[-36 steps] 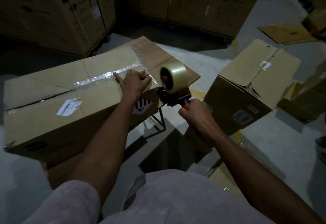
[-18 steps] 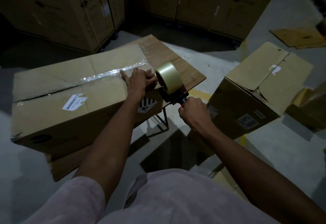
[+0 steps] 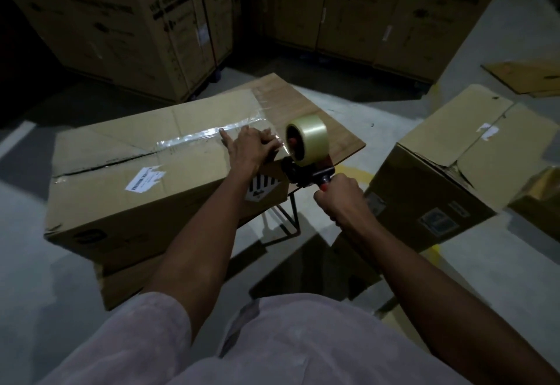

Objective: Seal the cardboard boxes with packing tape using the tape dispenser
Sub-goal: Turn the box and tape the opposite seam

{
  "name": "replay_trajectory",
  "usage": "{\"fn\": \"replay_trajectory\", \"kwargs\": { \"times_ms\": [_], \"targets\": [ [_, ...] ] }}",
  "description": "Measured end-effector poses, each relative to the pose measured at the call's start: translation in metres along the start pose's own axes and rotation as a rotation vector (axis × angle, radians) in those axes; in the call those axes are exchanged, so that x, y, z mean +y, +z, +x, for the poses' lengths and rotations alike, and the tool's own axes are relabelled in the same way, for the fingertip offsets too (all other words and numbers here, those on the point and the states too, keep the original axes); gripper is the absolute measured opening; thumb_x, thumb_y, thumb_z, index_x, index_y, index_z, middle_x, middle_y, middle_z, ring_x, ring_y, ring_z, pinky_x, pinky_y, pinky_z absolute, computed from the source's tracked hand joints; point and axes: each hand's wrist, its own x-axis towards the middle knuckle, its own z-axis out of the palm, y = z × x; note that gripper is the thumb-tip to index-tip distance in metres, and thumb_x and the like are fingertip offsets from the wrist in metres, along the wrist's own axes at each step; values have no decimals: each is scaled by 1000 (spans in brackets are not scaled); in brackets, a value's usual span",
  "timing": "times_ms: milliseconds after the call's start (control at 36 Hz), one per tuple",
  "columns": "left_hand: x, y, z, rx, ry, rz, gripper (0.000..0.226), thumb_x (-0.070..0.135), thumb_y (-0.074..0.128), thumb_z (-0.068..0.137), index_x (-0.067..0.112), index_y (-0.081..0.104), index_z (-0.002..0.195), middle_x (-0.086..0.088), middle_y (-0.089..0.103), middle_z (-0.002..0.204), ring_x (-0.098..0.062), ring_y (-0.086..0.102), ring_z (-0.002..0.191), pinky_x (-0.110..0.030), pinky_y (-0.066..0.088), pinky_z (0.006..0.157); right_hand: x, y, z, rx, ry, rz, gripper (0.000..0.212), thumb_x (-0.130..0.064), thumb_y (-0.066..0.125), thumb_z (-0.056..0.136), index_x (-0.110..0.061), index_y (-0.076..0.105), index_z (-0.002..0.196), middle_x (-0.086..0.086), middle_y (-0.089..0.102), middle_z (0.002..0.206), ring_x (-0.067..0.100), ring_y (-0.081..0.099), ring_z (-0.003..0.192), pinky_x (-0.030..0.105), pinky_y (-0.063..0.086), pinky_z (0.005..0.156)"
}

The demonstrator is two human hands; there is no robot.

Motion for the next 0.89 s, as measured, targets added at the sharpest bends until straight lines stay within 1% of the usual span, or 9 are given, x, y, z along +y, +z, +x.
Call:
{"fn": "replay_trajectory", "kwargs": {
  "times_ms": [56, 139, 194, 306, 417, 583, 667, 778, 889],
  "targets": [
    [-1, 0, -1, 30, -6, -36, 33, 54, 59, 96, 32, 78, 111, 3, 70, 124, -14, 57, 127, -65, -18, 117, 1, 2, -2, 58, -44, -92, 31, -21, 66, 93, -25, 41, 74, -2, 52, 75, 14, 51, 60, 27, 34, 49],
    [1, 2, -5, 66, -12, -68, 28, 47, 59, 96, 28, 79, 101, 2, 73, 111, -15, 61, 121, -67, -18, 116, 4, 5, -5, 81, -66, -129, 20, -21, 64, 94, -20, 48, 83, -1, 50, 77, 16, 49, 64, 32, 37, 56],
    [4, 1, -7, 74, -7, -53, 33, 53, 59, 94, 28, 79, 99, 2, 74, 114, -16, 61, 122, -65, -19, 114, 6, 5, -7, 59, -54, -105, 20, -21, 65, 94, -20, 49, 83, 1, 54, 79, 18, 52, 65, 31, 39, 54],
    [4, 1, -8, 50, -9, 13, 44, 63, 54, 92, 31, 79, 107, 2, 71, 124, -16, 56, 129, -68, -17, 114, 11, 1, -8, -40, 7, 60, 16, -20, 64, 93, -16, 54, 81, 7, 63, 78, 22, 63, 60, 32, 48, 46],
    [5, -2, -10, 91, -8, 0, 41, 63, 58, 91, 31, 79, 106, 1, 73, 118, -19, 58, 127, -68, -14, 116, 21, -1, -11, -103, 22, 217, 12, -20, 67, 95, -16, 58, 88, 8, 65, 78, 16, 60, 50, 22, 44, 40],
    [7, -3, -13, 119, 9, -40, 34, 56, 62, 91, 30, 79, 106, 2, 75, 115, -20, 57, 129, -67, -15, 115, 14, -11, -13, -29, -2, 80, 17, -24, 69, 92, -18, 57, 83, 6, 66, 79, 24, 68, 62, 41, 63, 58],
    [8, -4, -13, 82, 4, -71, 36, 56, 61, 91, 28, 79, 105, 1, 75, 115, -17, 58, 128, -68, -13, 118, 10, -9, -13, -8, -22, 18, 20, -22, 69, 91, -18, 53, 81, 5, 62, 79, 24, 64, 63, 36, 55, 55],
    [10, -4, -16, 76, -35, -101, 32, 52, 63, 92, 25, 80, 97, 0, 74, 109, -15, 61, 121, -63, -15, 118, 4, -5, -7, 35, -70, -92, 19, -21, 67, 92, -17, 49, 87, -3, 46, 75, 15, 46, 60, 26, 26, 49],
    [11, -8, -16, 88, -56, -140, 22, 32, 62, 96, 18, 79, 99, -8, 71, 110, -22, 62, 120, -49, -9, 117, -4, 0, 0, 113, -85, -179, 16, -18, 64, 94, -18, 49, 86, -2, 45, 74, 12, 35, 57, 27, 22, 48]
  ]
}}
